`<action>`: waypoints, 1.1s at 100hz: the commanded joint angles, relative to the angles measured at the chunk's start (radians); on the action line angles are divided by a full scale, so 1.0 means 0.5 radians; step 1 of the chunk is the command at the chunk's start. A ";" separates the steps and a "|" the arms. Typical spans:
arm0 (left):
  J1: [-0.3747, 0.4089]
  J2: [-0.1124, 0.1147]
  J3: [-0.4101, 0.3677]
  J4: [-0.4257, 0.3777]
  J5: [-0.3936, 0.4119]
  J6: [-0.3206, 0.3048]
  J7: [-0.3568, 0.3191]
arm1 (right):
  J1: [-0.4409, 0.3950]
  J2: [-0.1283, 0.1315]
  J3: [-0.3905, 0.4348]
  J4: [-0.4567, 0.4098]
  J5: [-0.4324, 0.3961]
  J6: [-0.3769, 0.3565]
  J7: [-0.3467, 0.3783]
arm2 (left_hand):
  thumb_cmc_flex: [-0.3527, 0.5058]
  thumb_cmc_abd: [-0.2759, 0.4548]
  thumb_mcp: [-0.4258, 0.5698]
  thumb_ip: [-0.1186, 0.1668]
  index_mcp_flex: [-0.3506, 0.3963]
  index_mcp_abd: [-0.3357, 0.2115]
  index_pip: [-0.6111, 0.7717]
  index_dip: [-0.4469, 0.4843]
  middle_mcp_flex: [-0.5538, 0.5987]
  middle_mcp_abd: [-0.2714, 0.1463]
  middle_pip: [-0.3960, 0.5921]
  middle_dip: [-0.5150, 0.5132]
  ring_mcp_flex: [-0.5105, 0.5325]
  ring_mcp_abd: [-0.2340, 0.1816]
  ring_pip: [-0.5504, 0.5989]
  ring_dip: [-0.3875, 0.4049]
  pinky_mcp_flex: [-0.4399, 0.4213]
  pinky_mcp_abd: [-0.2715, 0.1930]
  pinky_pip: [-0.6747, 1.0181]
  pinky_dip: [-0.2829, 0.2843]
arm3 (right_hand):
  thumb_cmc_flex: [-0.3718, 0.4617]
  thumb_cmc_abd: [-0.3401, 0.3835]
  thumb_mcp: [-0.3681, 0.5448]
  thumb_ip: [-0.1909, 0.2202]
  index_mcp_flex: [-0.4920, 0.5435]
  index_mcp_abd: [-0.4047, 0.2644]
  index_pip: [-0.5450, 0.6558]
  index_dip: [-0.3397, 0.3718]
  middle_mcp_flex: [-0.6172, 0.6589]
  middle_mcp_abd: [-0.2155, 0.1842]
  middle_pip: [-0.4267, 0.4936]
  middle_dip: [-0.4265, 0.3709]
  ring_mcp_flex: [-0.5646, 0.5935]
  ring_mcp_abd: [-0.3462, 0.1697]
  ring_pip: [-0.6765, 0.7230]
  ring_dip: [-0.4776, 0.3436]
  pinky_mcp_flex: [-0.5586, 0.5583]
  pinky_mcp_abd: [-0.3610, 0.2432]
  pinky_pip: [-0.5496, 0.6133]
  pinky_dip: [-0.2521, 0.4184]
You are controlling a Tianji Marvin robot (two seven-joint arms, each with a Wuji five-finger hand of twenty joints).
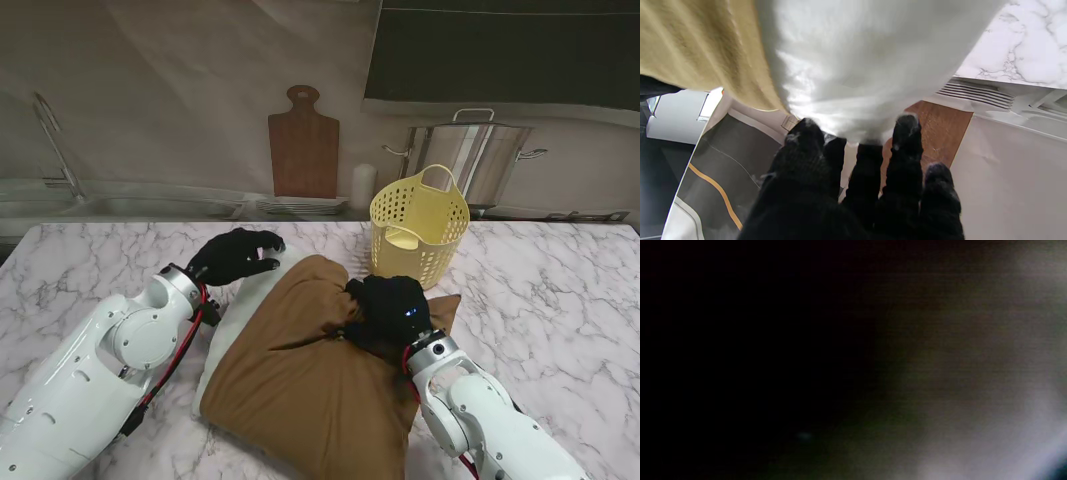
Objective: Remove the pillowcase from the pillow and put it in the laundry basket
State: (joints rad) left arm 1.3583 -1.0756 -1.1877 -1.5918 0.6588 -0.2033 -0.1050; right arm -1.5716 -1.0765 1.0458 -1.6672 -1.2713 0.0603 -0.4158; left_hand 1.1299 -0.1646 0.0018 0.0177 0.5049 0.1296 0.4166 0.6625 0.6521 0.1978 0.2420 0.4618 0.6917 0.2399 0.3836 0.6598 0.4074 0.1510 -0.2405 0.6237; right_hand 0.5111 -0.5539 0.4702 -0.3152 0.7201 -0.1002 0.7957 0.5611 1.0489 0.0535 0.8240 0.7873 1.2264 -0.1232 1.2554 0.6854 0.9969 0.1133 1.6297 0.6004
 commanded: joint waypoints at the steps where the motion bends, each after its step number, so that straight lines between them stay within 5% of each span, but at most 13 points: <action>1: -0.023 0.005 -0.027 -0.021 0.015 0.008 -0.067 | -0.004 0.011 0.025 -0.055 0.022 -0.003 -0.045 | -0.063 0.168 -0.032 -0.040 -0.087 -0.018 -0.285 -0.160 -0.217 0.071 -0.169 -0.221 -0.131 0.029 -0.117 -0.122 -0.151 0.050 2.343 -0.065 | 0.642 0.334 0.849 0.222 0.142 -0.359 0.347 0.172 0.016 -0.069 0.288 0.108 0.209 -0.414 0.285 0.140 0.053 -0.107 0.058 -0.042; 35: -0.025 0.028 -0.253 -0.027 0.054 0.057 -0.173 | -0.095 0.012 0.113 -0.121 -0.063 -0.100 -0.361 | -0.223 0.154 -0.050 -0.042 -0.379 0.027 -0.688 -0.481 -0.812 0.178 -0.501 -0.601 -0.545 0.094 -0.365 -0.476 -0.460 0.131 1.971 -0.175 | 0.652 0.397 0.786 0.221 0.083 -0.408 0.386 0.216 -0.037 -0.116 0.321 0.100 0.208 -0.412 0.205 0.106 0.011 -0.135 -0.004 -0.061; 58: -0.025 0.037 -0.355 0.096 -0.137 0.087 -0.283 | -0.097 0.023 0.112 -0.139 -0.101 -0.175 -0.410 | -0.317 -0.030 -0.062 -0.044 -0.668 0.102 -0.876 -0.671 -1.003 0.240 -0.542 -0.745 -0.619 0.131 -0.395 -0.547 -0.505 0.148 1.857 -0.199 | 0.655 0.416 0.763 0.219 0.074 -0.449 0.396 0.233 -0.045 -0.142 0.326 0.097 0.209 -0.403 0.177 0.093 -0.010 -0.137 -0.031 -0.061; 65: -0.032 0.036 -0.355 0.140 -0.229 0.069 -0.306 | -0.084 0.027 0.094 -0.144 -0.114 -0.191 -0.417 | -0.424 -0.100 -0.038 -0.043 -0.743 0.107 -0.875 -0.893 -1.043 0.249 -0.540 -0.809 -0.629 0.135 -0.409 -0.591 -0.501 0.153 1.818 -0.196 | 0.654 0.420 0.757 0.219 0.071 -0.456 0.395 0.234 -0.048 -0.147 0.324 0.096 0.210 -0.402 0.171 0.090 -0.015 -0.137 -0.037 -0.060; 83: -0.109 0.035 -0.261 0.219 -0.433 0.111 -0.418 | -0.006 0.035 0.025 -0.135 -0.139 -0.247 -0.435 | -0.696 -0.264 -0.050 -0.062 -0.738 0.195 -0.896 -1.079 -1.040 0.290 -0.542 -0.837 -0.638 0.164 -0.430 -0.642 -0.487 0.169 1.779 -0.212 | 0.648 0.435 0.728 0.220 0.060 -0.495 0.394 0.240 -0.051 -0.180 0.319 0.092 0.209 -0.396 0.153 0.083 -0.033 -0.142 -0.055 -0.056; 110: -0.211 0.001 -0.079 0.292 -0.790 0.135 -0.459 | 0.064 0.039 -0.042 -0.102 -0.142 -0.306 -0.476 | -0.794 -0.400 -0.046 -0.102 -0.737 0.382 -0.851 -0.932 -0.703 0.326 -0.485 -0.720 -0.421 0.112 -0.352 -0.627 -0.335 0.131 1.881 -0.197 | 0.647 0.450 0.692 0.227 0.053 -0.537 0.395 0.245 -0.059 -0.215 0.303 0.087 0.209 -0.379 0.116 0.069 -0.060 -0.147 -0.077 -0.048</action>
State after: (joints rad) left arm 1.2546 -1.0550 -1.2432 -1.4369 0.2446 -0.1336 -0.3164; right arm -1.5471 -1.0536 1.0280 -1.7121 -1.3363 -0.0900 -0.6505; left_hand 0.7924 -0.3024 -0.0045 0.0156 0.1599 0.3045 -0.0093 0.1708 0.2664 0.3493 -0.0030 0.0850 0.4488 0.3059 0.1907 0.3573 0.2201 0.2305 -0.2160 0.5336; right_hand 0.6332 -0.4930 0.5786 -0.3152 0.7201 -0.1330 0.8896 0.6312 1.0241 0.0340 0.9001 0.8030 1.2534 -0.1396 1.2694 0.6896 0.9735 0.0754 1.6188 0.6003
